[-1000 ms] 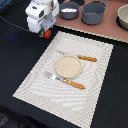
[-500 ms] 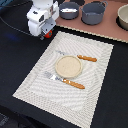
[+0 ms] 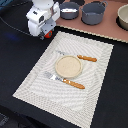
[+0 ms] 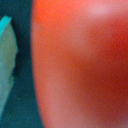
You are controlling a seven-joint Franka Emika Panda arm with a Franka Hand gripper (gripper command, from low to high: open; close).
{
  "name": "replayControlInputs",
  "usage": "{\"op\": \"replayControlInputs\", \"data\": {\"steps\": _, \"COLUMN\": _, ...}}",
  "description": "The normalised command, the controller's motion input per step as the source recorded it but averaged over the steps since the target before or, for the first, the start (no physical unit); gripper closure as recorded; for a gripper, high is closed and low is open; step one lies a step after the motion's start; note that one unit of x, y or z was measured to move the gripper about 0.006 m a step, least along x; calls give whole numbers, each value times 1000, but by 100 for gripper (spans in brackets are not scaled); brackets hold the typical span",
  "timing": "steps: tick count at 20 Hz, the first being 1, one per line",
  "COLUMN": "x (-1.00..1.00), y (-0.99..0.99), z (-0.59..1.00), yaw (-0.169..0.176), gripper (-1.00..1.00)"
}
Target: Place the fish, sausage, and tomato into the frying pan.
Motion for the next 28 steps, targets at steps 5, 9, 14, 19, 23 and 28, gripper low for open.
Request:
{"op": "replayControlInputs", "data": {"steps": 5, "x": 0, "y": 18, "z": 506, "yaw": 2, "gripper": 100}}
{"op": "replayControlInputs", "data": {"steps": 9, "x": 10, "y": 38, "z": 1000, "yaw": 4, "gripper": 100}}
{"op": "replayControlInputs", "data": {"steps": 14, "x": 125, "y": 518, "z": 1000, "yaw": 14, "gripper": 100}}
{"op": "replayControlInputs", "data": {"steps": 19, "x": 342, "y": 901, "z": 995, "yaw": 3, "gripper": 100}}
{"op": "replayControlInputs", "data": {"steps": 23, "x": 497, "y": 1000, "z": 979, "yaw": 0, "gripper": 100}}
{"op": "replayControlInputs", "data": {"steps": 28, "x": 653, "y": 903, "z": 817, "yaw": 0, "gripper": 100}}
